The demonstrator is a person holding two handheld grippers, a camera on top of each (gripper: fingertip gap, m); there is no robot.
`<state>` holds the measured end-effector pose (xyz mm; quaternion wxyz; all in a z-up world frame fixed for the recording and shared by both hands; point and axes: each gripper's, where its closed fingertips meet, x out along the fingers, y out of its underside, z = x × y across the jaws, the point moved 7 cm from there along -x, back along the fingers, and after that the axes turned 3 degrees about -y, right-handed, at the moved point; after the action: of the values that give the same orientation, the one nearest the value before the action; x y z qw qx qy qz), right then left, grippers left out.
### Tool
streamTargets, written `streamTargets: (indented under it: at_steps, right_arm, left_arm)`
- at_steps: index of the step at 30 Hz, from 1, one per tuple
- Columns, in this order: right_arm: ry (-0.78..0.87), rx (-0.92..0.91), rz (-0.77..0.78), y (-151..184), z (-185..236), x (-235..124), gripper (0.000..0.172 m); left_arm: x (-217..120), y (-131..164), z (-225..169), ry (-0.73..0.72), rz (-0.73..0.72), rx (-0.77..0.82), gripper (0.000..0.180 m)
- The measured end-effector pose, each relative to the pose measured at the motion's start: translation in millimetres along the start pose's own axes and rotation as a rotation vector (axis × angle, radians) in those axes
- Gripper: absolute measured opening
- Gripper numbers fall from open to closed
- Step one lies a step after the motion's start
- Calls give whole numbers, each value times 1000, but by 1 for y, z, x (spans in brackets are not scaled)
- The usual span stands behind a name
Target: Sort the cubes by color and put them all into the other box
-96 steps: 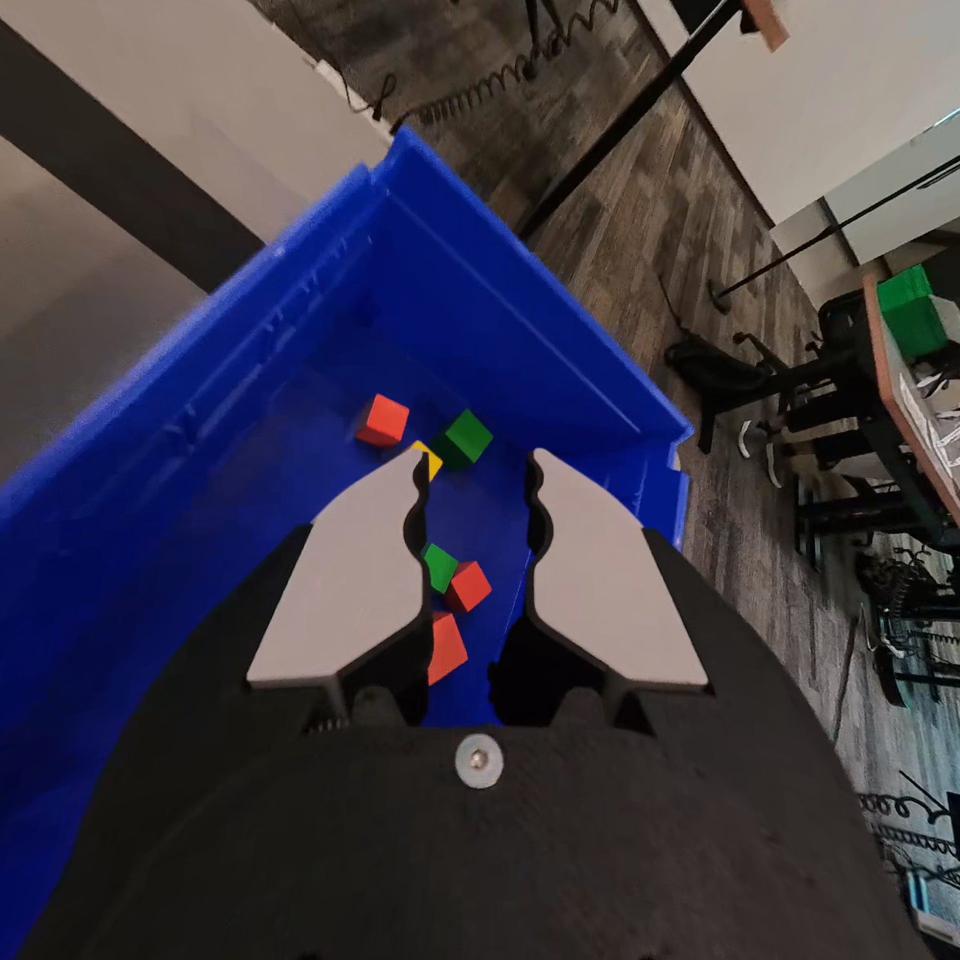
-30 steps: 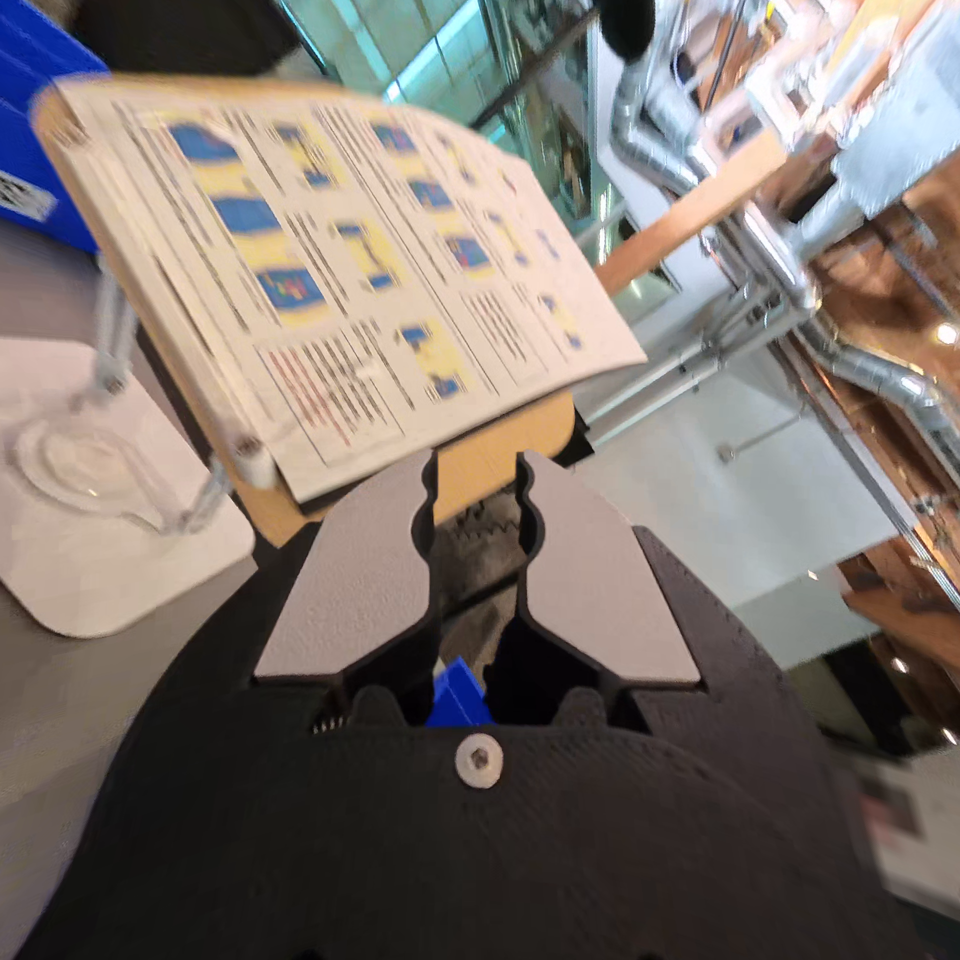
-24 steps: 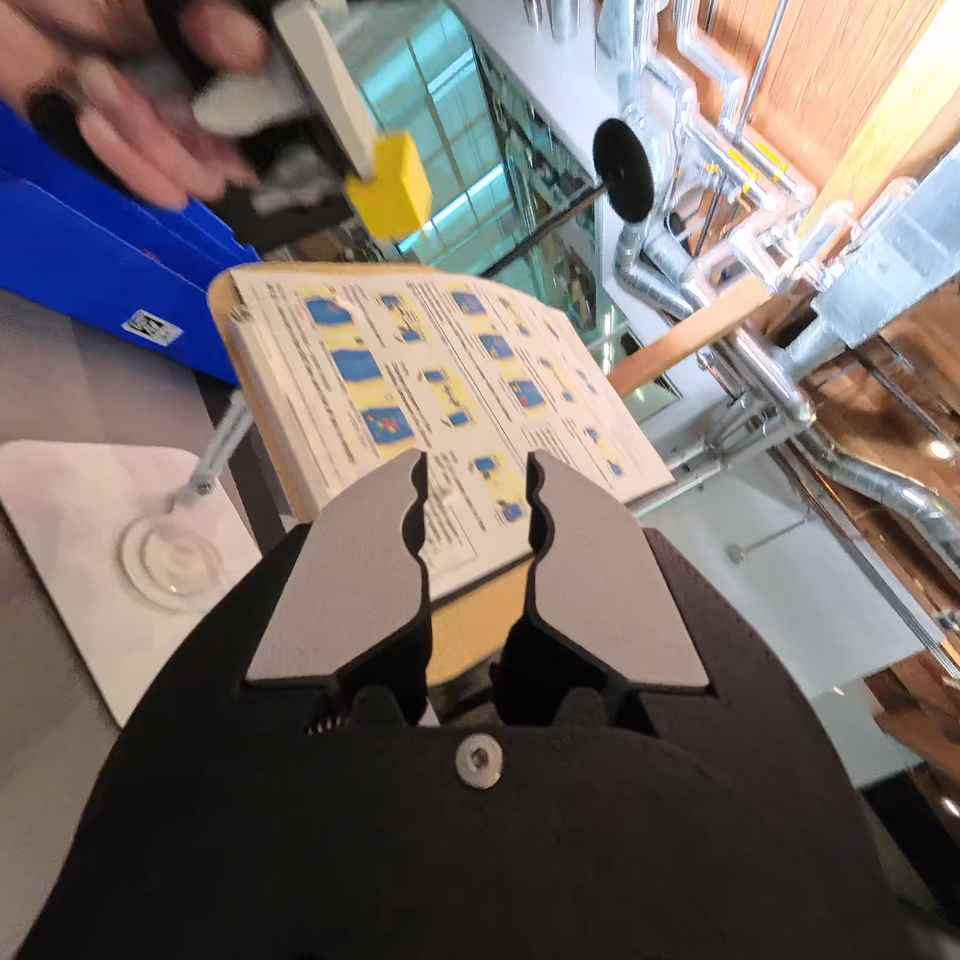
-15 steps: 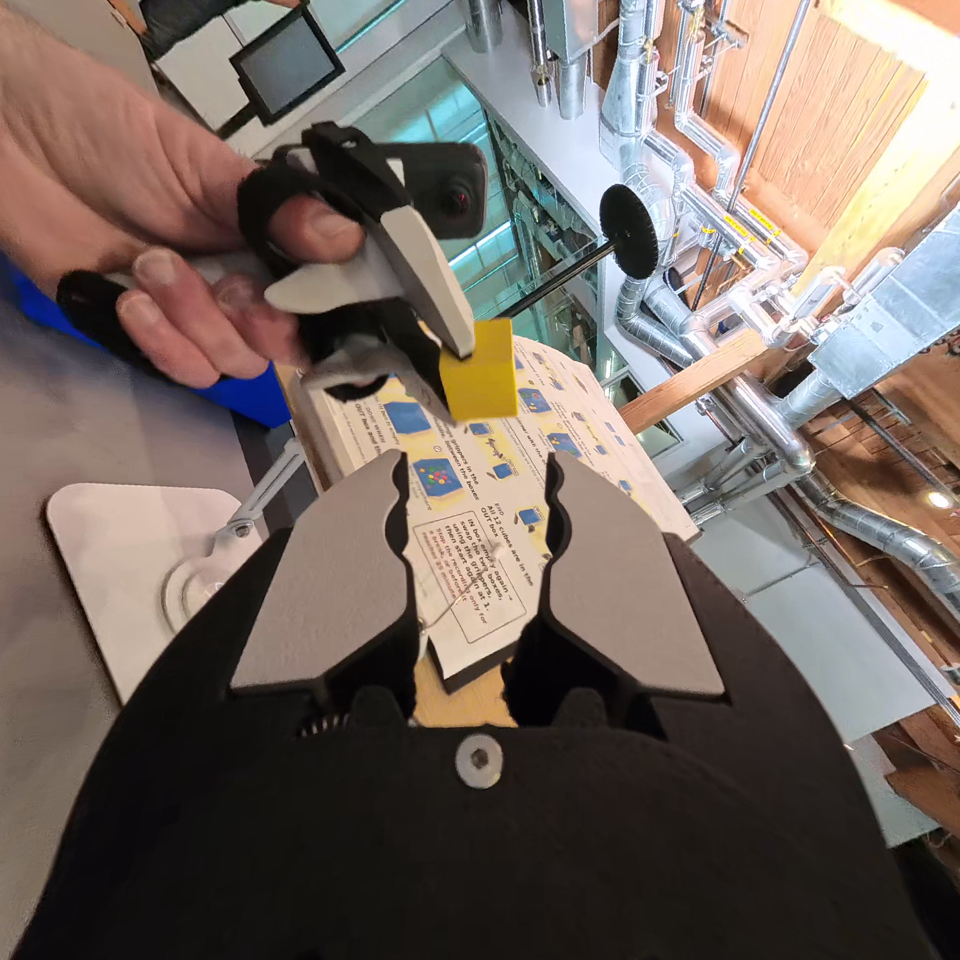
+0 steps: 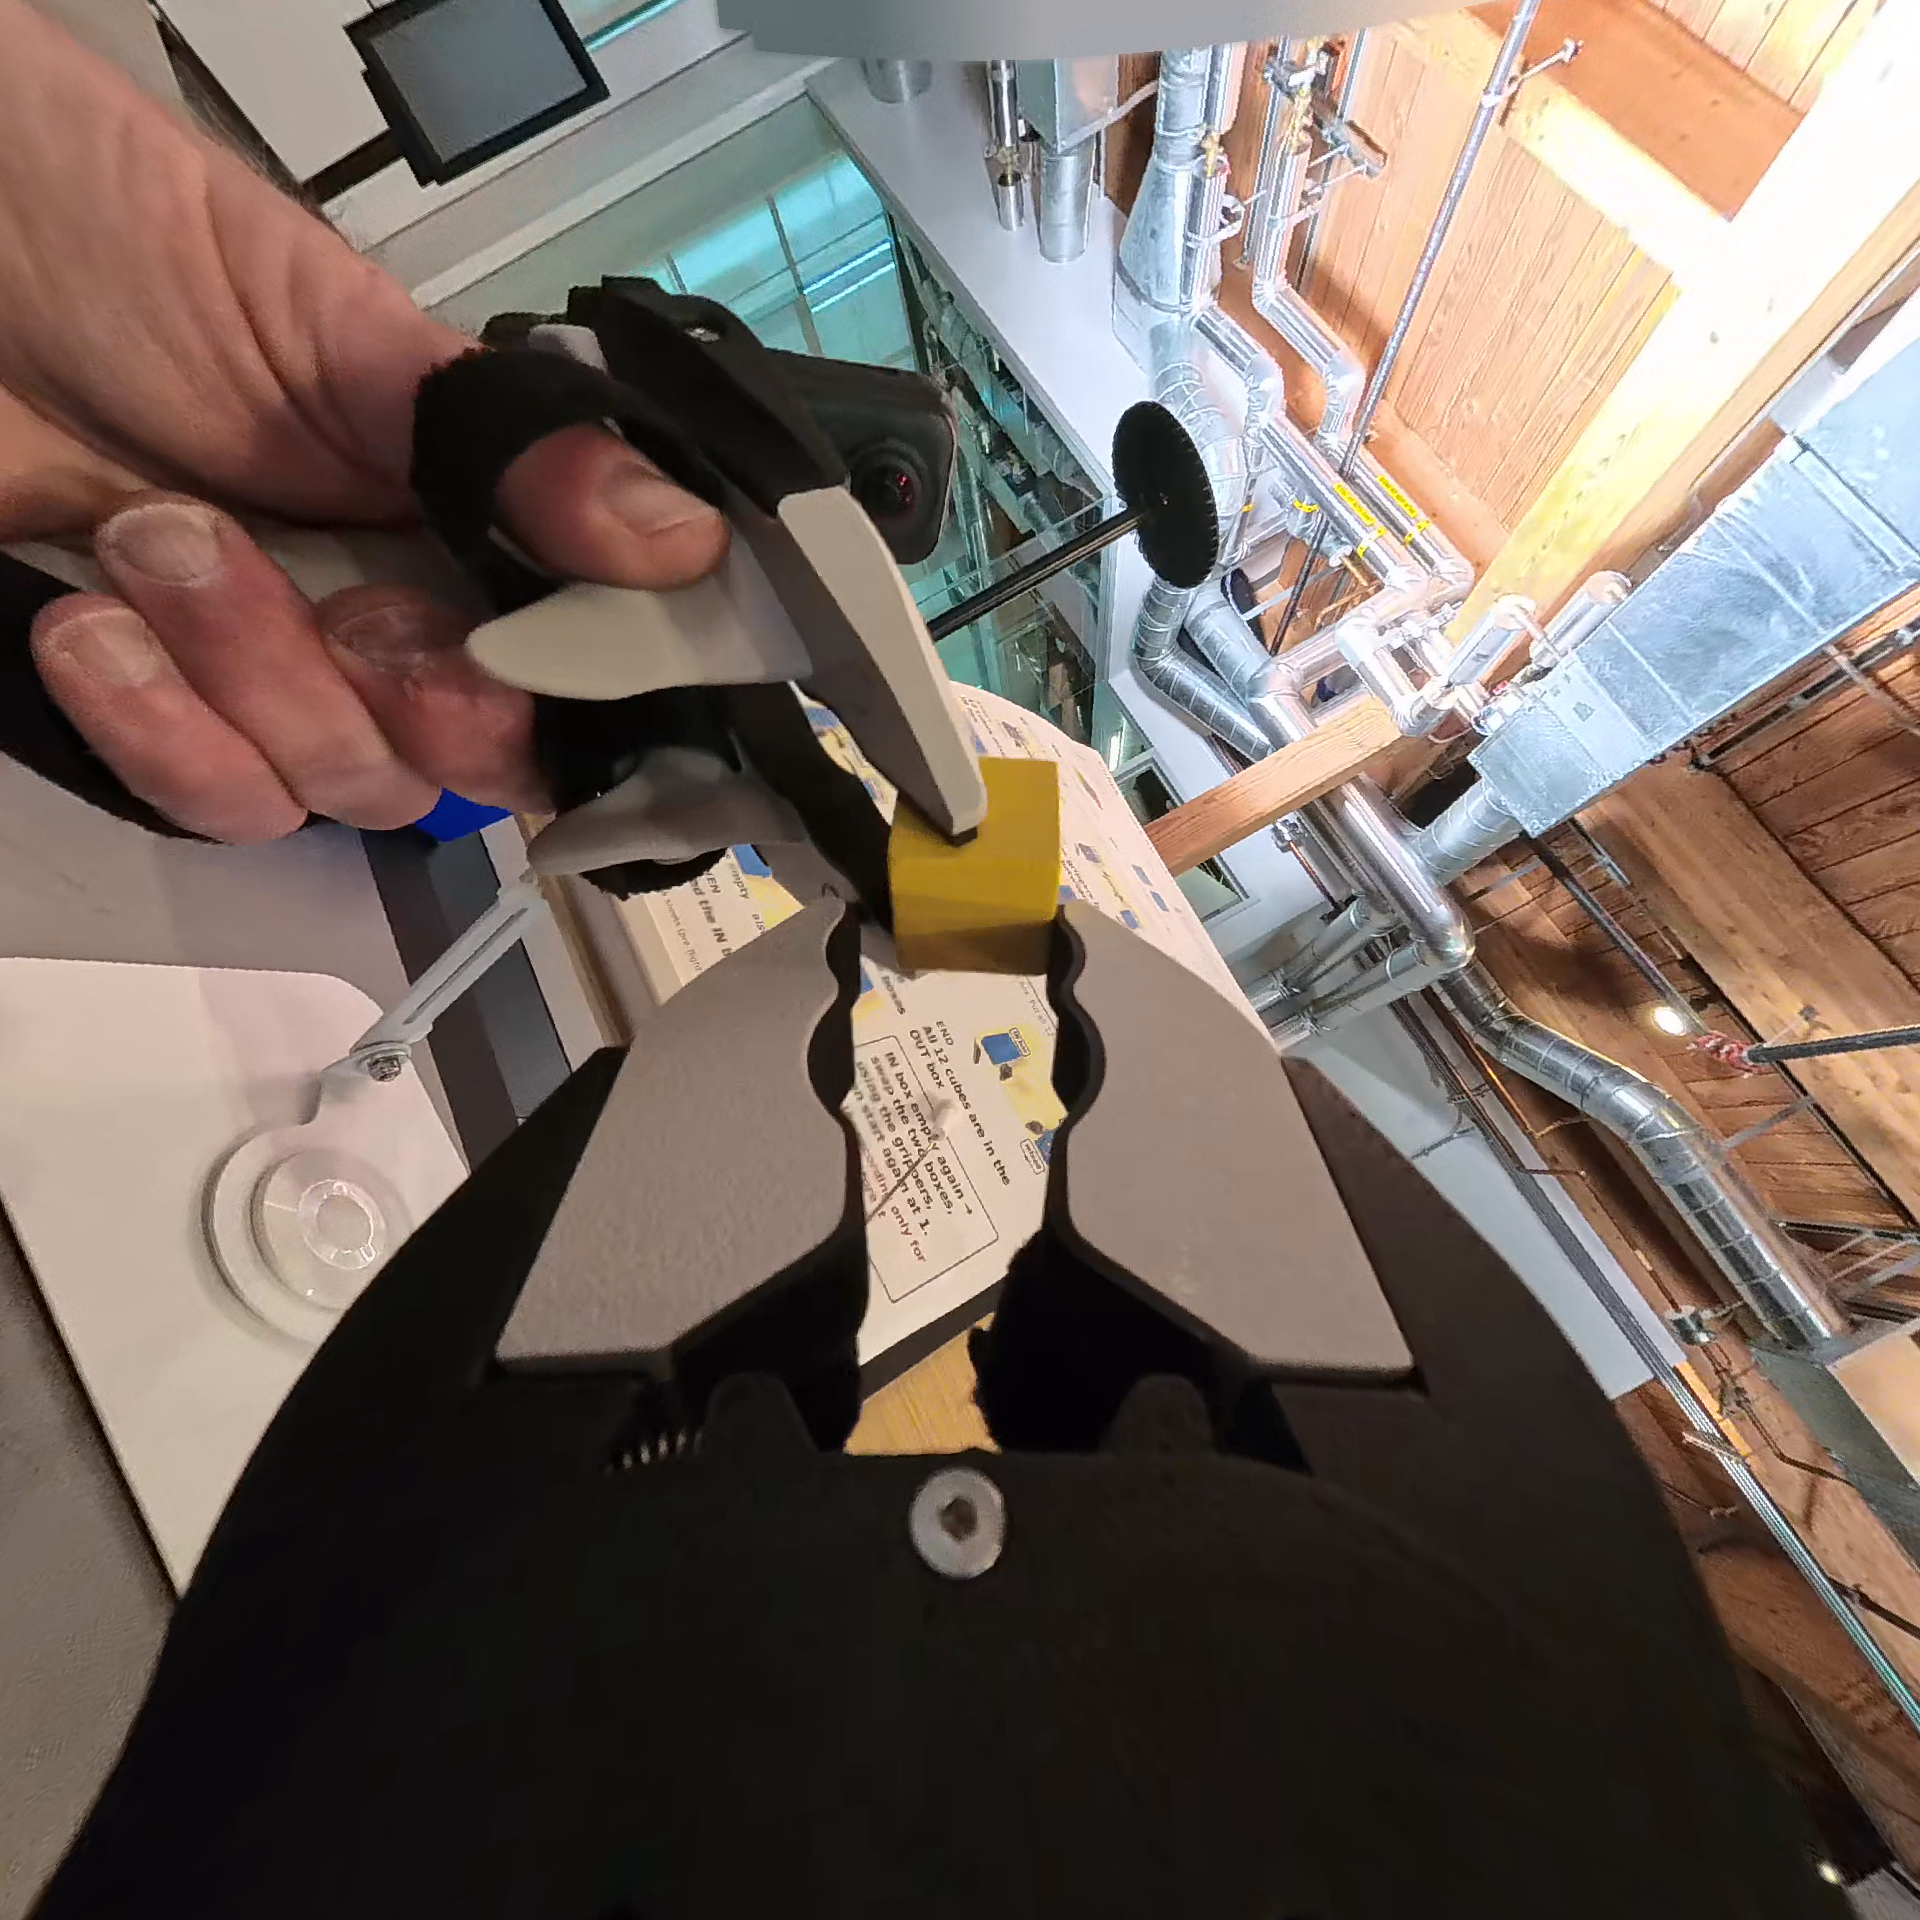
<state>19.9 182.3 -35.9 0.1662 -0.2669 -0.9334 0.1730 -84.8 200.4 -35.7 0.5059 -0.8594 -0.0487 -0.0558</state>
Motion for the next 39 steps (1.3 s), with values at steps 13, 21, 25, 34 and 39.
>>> streamTargets:
  at_steps: [13,21,25,34,39]
  right_arm:
    - [16,21,-27,-5,-5,-4,28]
    - [19,19,-40,-8,-7,-7,28]
    - [25,20,-48,-10,-8,-8,28]
    - [43,28,-60,-11,-12,-11,28]
    - [44,45,-67,-12,-15,-12,28]
  left_arm:
    - [1,-3,-8,17,-34,14,28]
    - [3,-4,-13,27,-47,24,28]
    - [4,-4,-16,36,-55,25,28]
    - [-3,-12,-18,44,-113,26,26]
    - [-7,-15,-21,26,-119,57,25]
